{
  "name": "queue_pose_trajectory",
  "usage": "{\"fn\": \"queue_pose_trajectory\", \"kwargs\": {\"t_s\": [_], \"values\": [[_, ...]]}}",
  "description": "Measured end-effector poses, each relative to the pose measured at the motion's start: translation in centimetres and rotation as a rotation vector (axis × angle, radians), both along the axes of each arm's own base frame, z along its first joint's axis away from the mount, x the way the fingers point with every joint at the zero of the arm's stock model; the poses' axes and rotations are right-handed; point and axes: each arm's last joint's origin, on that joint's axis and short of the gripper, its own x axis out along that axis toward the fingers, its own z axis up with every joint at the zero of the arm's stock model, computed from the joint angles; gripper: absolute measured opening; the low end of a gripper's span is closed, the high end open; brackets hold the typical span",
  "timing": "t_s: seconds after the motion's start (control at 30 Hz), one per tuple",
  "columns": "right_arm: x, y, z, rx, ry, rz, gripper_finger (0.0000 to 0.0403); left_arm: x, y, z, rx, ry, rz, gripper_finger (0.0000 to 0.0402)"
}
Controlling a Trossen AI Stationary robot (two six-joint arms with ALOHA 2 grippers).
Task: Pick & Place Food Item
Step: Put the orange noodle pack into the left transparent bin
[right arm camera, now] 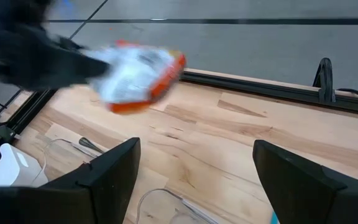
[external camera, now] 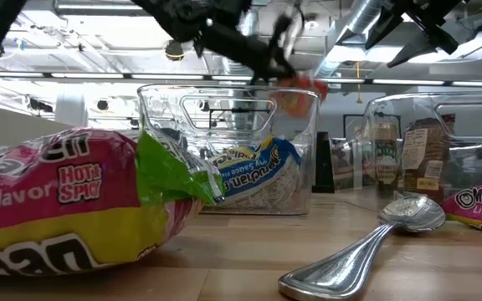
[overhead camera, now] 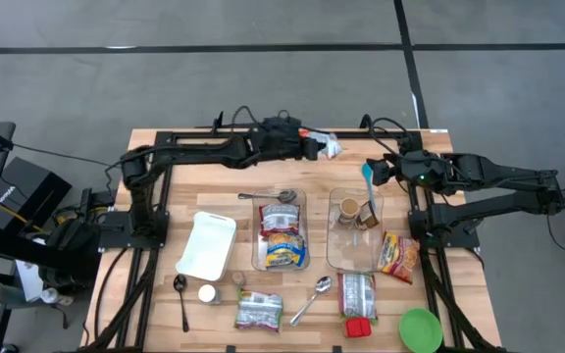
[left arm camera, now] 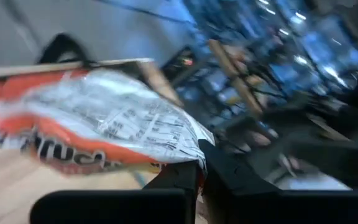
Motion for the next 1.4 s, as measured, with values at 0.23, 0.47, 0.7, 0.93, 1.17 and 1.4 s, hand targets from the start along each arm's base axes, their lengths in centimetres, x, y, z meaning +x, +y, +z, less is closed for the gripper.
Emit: {"fn": "queue_pose_trajectory", "kwargs": {"t_s": [0.23, 0.47, 0.7, 0.93, 1.17, 1.4], "values": [[0.0, 0.0, 0.0, -0.004, 0.005, 0.004, 0.0304, -3.2, -1.7, 5.6, 0.218, -0.051, -0.269, 0.0003], [0.0, 0.0, 0.0, -0.006, 0.011, 0.007, 0.0304, -7.2, -4.1, 7.7, 0.444, 0.143, -0.487, 0.0003], [0.0, 0.0, 0.0, -0.019, 0.026, 0.019, 0.0304, -10.1, -6.4, 7.8, 0.633, 0.325, -0.676, 0.0003], [0.0, 0.0, 0.0, -0.019, 0.026, 0.019, 0.0304, -10.5, -7.9, 7.1, 0.782, 0.398, -0.832, 0.0003], [0.0, 0.0, 0.0, -0.017, 0.022, 0.016, 0.0304, -10.4, -9.1, 4.6, 0.949, 0.430, -0.985, 0.0003], [0.0, 0.0, 0.0, -0.013, 0.015, 0.013, 0.0304, -10.3, -9.5, 1.2, 1.029, 0.460, -1.072, 0.0003]]}}
